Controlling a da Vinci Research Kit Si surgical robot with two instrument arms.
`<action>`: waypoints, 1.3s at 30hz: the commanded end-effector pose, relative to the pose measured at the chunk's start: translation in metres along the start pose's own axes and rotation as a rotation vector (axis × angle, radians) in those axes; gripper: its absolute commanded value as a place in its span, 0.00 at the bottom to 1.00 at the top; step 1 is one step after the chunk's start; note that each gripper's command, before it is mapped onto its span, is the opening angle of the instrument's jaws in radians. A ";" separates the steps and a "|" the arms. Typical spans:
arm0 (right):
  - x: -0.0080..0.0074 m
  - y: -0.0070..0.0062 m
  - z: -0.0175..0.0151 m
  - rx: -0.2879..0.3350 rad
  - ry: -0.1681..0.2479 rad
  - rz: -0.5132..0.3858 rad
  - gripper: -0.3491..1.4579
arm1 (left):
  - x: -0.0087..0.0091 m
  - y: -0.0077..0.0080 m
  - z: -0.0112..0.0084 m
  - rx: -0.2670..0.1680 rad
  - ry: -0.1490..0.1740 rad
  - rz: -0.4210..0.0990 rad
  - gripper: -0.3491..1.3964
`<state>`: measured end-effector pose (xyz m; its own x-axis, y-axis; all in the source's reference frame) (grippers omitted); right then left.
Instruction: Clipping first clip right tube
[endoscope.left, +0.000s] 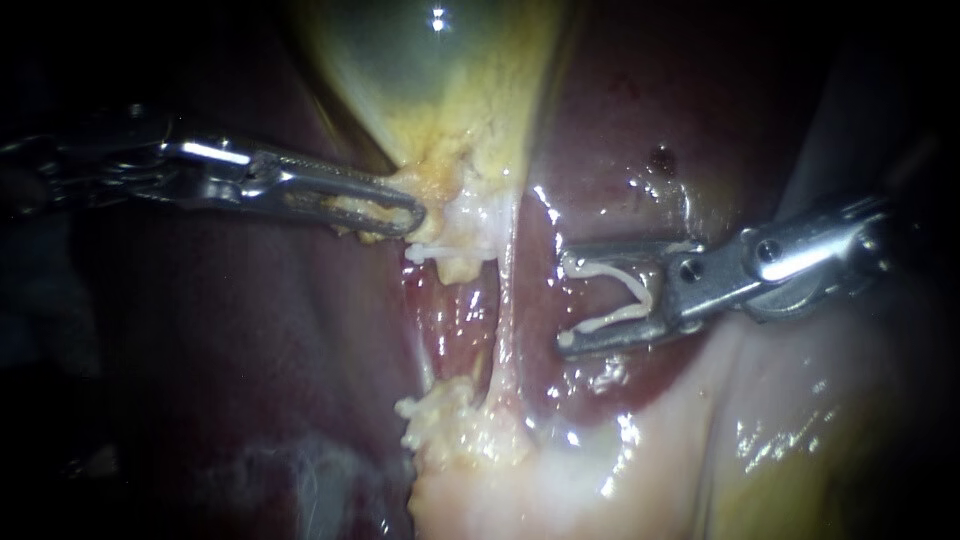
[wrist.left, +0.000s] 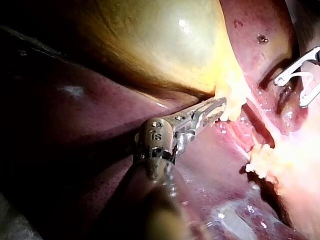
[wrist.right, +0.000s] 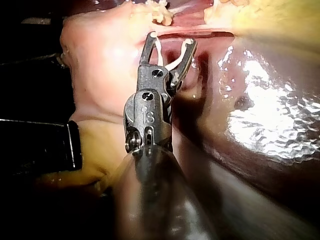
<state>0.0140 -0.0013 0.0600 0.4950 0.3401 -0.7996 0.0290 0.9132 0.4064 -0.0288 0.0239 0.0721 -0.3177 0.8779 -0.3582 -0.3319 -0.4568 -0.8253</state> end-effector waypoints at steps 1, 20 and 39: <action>0.0000 0.0000 0.0000 0.000 0.000 0.000 0.47 | 0.0000 0.0001 -0.0002 -0.001 -0.001 0.001 0.00; 0.0000 0.0000 0.0000 0.000 0.003 0.000 0.47 | 0.0041 0.0055 -0.0110 0.014 0.036 -0.001 0.00; 0.0001 -0.0008 0.0014 0.068 0.033 0.156 0.47 | 0.0050 0.0072 -0.0123 0.025 0.058 0.014 0.00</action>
<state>0.0154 -0.0025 0.0603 0.4687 0.4992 -0.7288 0.0078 0.8227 0.5685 -0.0218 0.0267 0.0590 -0.2703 0.8779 -0.3953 -0.3496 -0.4720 -0.8093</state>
